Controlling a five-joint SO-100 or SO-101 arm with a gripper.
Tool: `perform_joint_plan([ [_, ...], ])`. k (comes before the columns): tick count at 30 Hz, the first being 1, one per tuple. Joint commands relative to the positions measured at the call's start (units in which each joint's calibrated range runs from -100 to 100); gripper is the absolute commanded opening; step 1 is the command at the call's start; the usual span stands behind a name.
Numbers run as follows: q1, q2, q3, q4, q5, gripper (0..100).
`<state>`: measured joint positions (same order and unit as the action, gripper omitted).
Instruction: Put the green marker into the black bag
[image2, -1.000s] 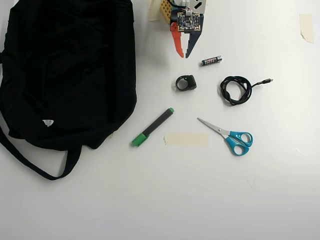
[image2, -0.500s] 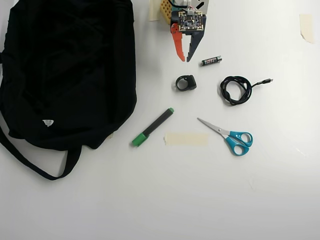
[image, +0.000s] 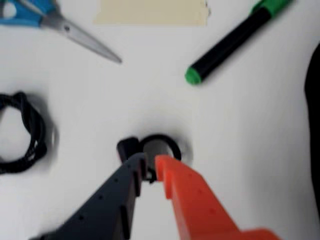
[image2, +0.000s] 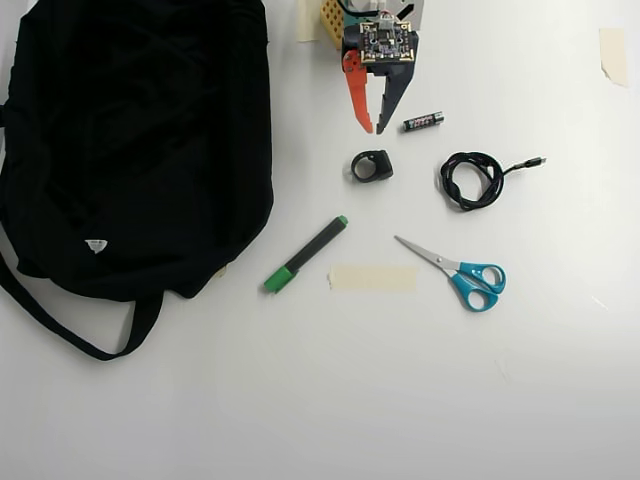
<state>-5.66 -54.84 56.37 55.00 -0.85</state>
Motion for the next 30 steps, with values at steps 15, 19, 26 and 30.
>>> perform_joint_plan([
  [15,0.35,10.27,-10.73,-7.37,-0.04,2],
  [19,0.35,12.51,-13.24,-7.37,-0.04,2],
  [26,1.92,15.83,-18.27,-7.37,-1.92,2],
  [30,1.92,18.24,-20.70,-7.37,-2.08,2],
])
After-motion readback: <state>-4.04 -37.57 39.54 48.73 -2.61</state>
